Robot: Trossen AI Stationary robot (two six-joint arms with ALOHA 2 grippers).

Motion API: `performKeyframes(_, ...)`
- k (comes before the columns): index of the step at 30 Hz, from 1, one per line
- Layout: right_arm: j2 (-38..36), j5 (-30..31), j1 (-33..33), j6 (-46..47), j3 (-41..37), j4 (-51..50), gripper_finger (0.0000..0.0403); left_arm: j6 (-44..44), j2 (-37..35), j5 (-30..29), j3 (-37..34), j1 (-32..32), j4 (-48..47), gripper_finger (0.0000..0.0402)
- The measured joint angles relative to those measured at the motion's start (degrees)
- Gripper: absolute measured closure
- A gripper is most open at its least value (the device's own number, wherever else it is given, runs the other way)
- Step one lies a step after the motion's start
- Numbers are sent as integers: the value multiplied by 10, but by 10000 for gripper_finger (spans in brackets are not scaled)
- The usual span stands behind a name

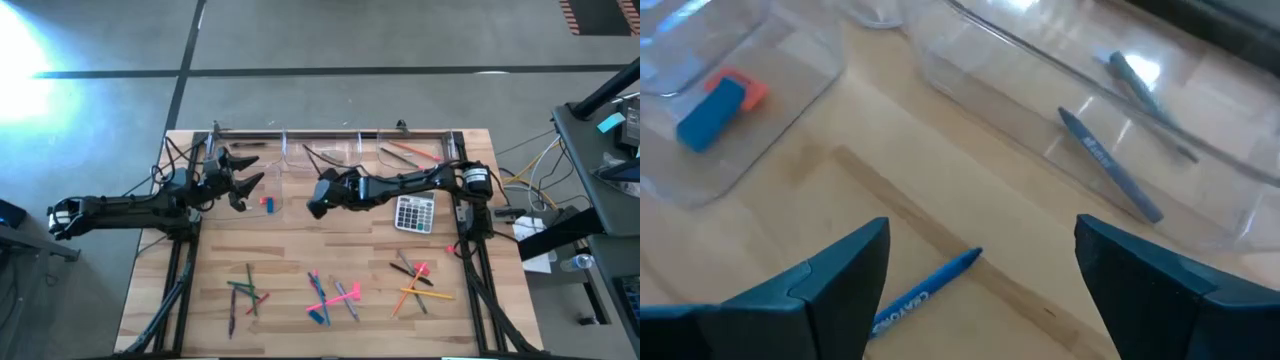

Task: Sort crayons/erasers/pens/pencils in bins
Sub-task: Put the blue crayon into the top center transparent bin

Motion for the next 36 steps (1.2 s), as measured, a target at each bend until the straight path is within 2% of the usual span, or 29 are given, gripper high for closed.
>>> performKeyframes(5,0,1,-8,15,-43,61,109,-13,0,0,0,0,0,157)
performKeyframes(14,0,1,-19,117,-79,96,113,-14,0,0,0,0,0,157)
performKeyframes(21,6,1,-10,154,-79,114,113,-18,0,0,0,0,0,157)
performKeyframes(26,36,0,-4,159,-79,144,113,-29,0,0,0,0,1,157)
performKeyframes(29,62,-23,-5,164,-69,143,114,-30,0,2,0,0,2,157)
performKeyframes(32,84,-33,-5,159,-45,136,115,-31,1,4,1,0,1,157)
performKeyframes(36,113,-30,-4,152,-1,74,115,-31,0,9,2,0,1,157)
